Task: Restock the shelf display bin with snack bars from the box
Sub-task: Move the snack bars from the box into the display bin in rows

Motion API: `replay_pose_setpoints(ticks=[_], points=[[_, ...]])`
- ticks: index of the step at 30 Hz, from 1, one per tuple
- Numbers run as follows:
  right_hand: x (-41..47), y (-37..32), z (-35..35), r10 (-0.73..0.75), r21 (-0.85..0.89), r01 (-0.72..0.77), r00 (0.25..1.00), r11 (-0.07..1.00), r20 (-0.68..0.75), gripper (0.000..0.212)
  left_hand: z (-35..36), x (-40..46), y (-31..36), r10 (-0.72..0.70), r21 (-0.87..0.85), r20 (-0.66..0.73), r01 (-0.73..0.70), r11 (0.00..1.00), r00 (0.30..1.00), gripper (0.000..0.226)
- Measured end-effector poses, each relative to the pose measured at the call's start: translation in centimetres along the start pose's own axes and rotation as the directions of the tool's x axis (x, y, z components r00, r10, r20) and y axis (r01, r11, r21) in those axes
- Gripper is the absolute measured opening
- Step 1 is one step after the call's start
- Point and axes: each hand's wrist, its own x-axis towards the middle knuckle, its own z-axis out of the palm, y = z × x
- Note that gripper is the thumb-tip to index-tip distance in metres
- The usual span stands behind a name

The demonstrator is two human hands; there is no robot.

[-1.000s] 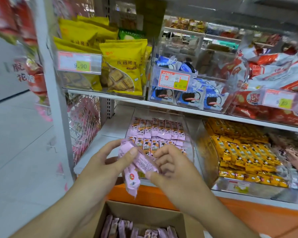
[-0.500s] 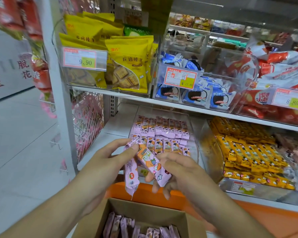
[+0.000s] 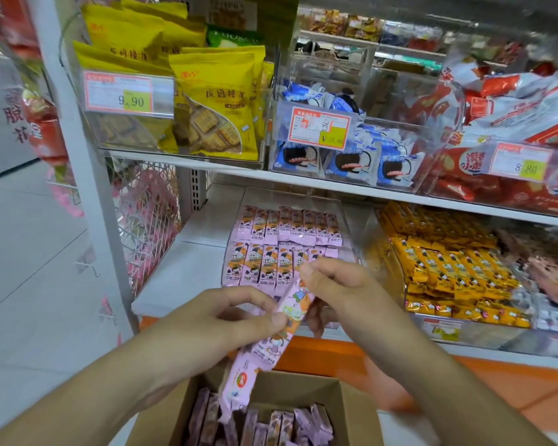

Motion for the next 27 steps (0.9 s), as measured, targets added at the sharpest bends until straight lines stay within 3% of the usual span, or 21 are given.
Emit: replay_pose_setpoints(ticks=[4,6,8,10,12,14,18,22,27], points=[[-0.5,-0.1,0.4,-0.034,-0.088,0.032,0.999,0.996,-0.02,0.022,0.5,0.2,-0.1,-0.019,-0.016,-0.03,0.018,1.0,0.999,0.037],[-0.9,-0.2,-0.1,-0.162,-0.272,0.157,0.987,0.949,0.006,0.046,0.6,0.4,-0.4,-0.033,-0.055,-0.11,0.027,0.998,0.993,0.042],[-1.2,-0.2,-0.3,-0.29,-0.481,0.299,0.952,0.824,0.095,0.072,0.9,0.7,-0.8,-0.038,-0.12,-0.157,0.019,0.993,0.987,0.047],[-1.2,0.2,0.0,-0.368,-0.564,0.403,0.912,0.721,0.182,0.079,1.2,1.0,-0.9,-0.028,-0.142,-0.163,0.004,0.99,0.986,0.051],[-1.1,0.6,0.2,-0.414,-0.582,0.433,0.893,0.689,0.176,0.079,1.5,1.2,-1.0,-0.019,-0.141,-0.167,-0.005,0.99,0.986,0.054],[-1.0,0.7,-0.1,-0.418,-0.59,0.417,0.897,0.692,0.143,0.081,1.7,1.5,-1.0,-0.023,-0.142,-0.172,-0.002,0.99,0.985,0.055],[-1.2,0.7,-0.4,-0.358,-0.621,0.412,0.908,0.666,0.218,0.093,2.4,1.8,-0.5,0.005,-0.123,-0.174,-0.027,0.992,0.985,0.053],[-0.8,0.7,-1.6,-0.292,-0.611,0.282,0.953,0.74,0.086,0.081,2.7,2.3,-0.4,0.004,-0.075,-0.177,-0.018,0.997,0.984,0.036],[2.0,1.8,-5.6,-0.182,-0.735,0.085,0.982,0.672,-0.053,0.073,2.2,2.6,-1.2,0.014,-0.032,-0.169,-0.02,0.999,0.985,0.02]])
